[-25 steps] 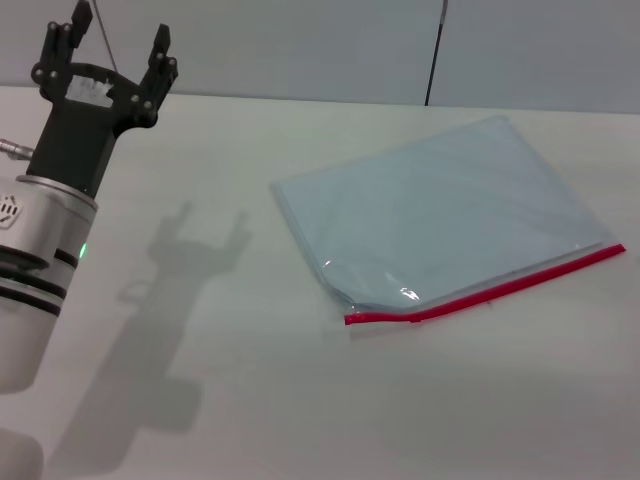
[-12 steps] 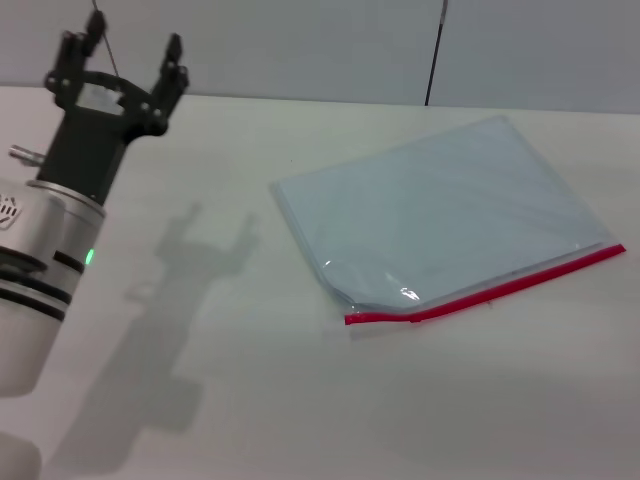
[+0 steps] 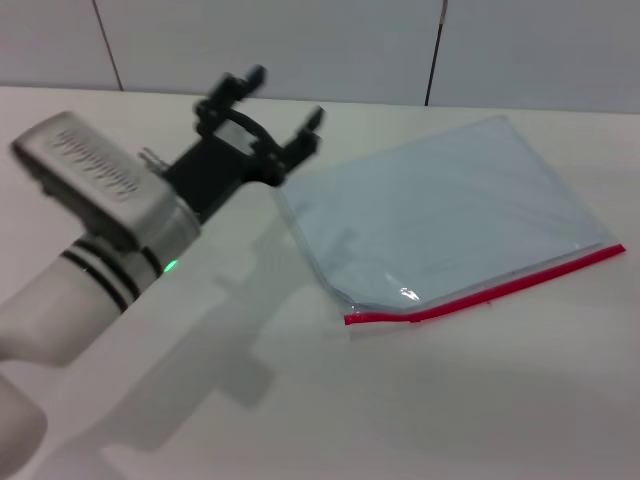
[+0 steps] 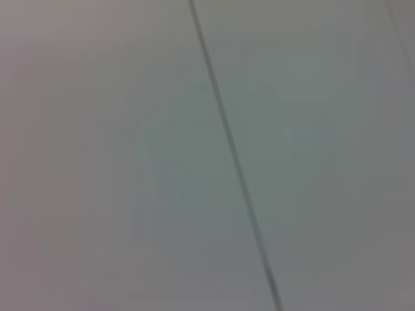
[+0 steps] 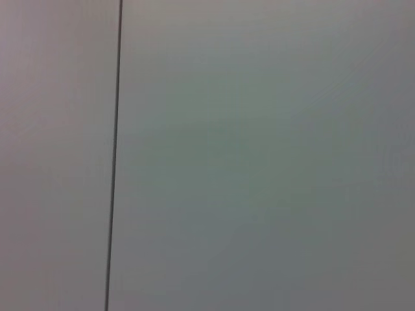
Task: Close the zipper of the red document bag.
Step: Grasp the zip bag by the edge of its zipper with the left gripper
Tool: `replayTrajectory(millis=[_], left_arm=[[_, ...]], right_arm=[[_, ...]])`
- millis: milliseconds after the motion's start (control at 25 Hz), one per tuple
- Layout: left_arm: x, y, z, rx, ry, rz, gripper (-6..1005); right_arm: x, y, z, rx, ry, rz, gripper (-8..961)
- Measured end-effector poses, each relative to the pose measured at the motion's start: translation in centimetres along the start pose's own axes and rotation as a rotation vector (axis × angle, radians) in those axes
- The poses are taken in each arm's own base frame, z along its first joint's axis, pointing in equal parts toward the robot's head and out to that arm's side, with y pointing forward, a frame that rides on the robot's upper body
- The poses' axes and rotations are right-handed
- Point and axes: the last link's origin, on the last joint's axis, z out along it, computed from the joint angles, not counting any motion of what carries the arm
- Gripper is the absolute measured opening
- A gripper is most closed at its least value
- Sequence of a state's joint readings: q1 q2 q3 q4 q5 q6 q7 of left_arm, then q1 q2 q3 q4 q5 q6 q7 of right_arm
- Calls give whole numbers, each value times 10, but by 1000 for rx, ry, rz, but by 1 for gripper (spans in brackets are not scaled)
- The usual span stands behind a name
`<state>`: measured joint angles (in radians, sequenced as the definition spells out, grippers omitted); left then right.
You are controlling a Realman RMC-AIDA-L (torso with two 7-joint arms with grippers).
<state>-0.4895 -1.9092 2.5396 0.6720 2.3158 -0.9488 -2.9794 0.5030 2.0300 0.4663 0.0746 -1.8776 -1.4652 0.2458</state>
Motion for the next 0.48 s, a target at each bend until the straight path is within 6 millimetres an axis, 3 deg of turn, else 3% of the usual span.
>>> replayTrajectory(millis=[480], left_arm=[[46,39,18,-250,-314,196,778]], right_arm=[[1,0,2,-1,6,3,881]])
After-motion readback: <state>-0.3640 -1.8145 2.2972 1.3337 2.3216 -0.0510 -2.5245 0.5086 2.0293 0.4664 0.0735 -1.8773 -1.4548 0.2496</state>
